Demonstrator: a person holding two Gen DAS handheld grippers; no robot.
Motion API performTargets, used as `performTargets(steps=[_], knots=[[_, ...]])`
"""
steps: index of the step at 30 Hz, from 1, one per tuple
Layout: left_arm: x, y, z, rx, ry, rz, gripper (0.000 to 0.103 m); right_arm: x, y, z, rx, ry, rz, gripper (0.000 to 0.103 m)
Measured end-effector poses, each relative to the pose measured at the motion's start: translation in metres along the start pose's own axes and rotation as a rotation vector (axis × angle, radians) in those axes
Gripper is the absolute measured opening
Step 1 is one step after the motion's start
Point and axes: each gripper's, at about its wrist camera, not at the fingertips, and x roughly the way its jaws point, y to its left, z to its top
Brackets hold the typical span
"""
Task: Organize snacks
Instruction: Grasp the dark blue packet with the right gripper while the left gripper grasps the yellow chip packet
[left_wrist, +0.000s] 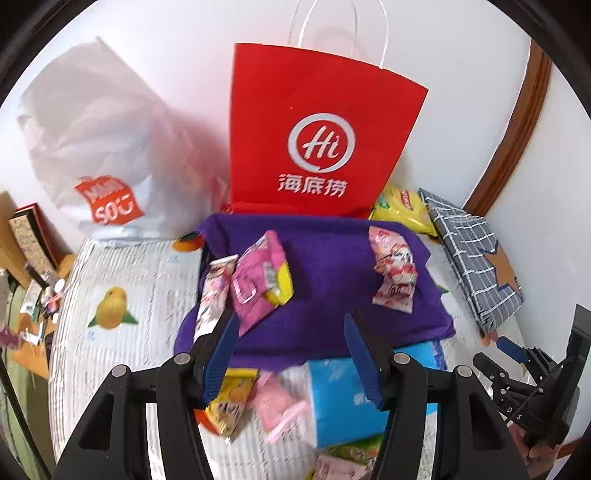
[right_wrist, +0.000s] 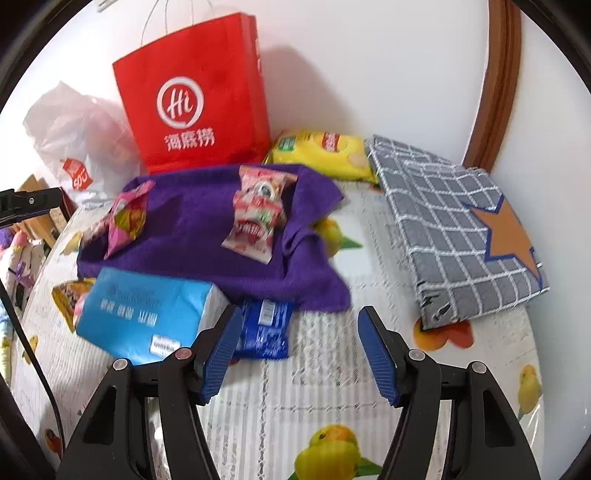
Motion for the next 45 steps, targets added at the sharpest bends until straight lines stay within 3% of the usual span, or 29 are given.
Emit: performTargets(steps=[9,17,27,32,36,45], knots=[[-0.012,0.054,-0.044,-0.088,0.012,0.083,0.057,0.037,0.004,-0.015,0.014,0.055,0.067,0.064],[-0.012,0.075,-0.071,-0.134,0.036,0.122,0.057,0.066,0.005,-0.016,0.019,0.114,0.12,0.061],[-0.005,0.081,-0.082,-0.135,0.051,0.123,0.057,0.077,0.003,-0.01,0.013,0.118,0.14,0.06],[0.004,0.075,-0.084,-0.097,0.068,0.109,0.057,0.081,0.004,-0.008,0.011,0.124,0.171,0.045],[0.018,0.067,-0.083,-0.069,0.09,0.082,0.057,0.081,0.006,-0.009,-0.025,0.11,0.162,0.042],[0.054,0.062,-0.078,-0.101,0.147,0.041,0.057,0.05,-0.001,-0.023,-0.052,0.094,0.153,0.041]])
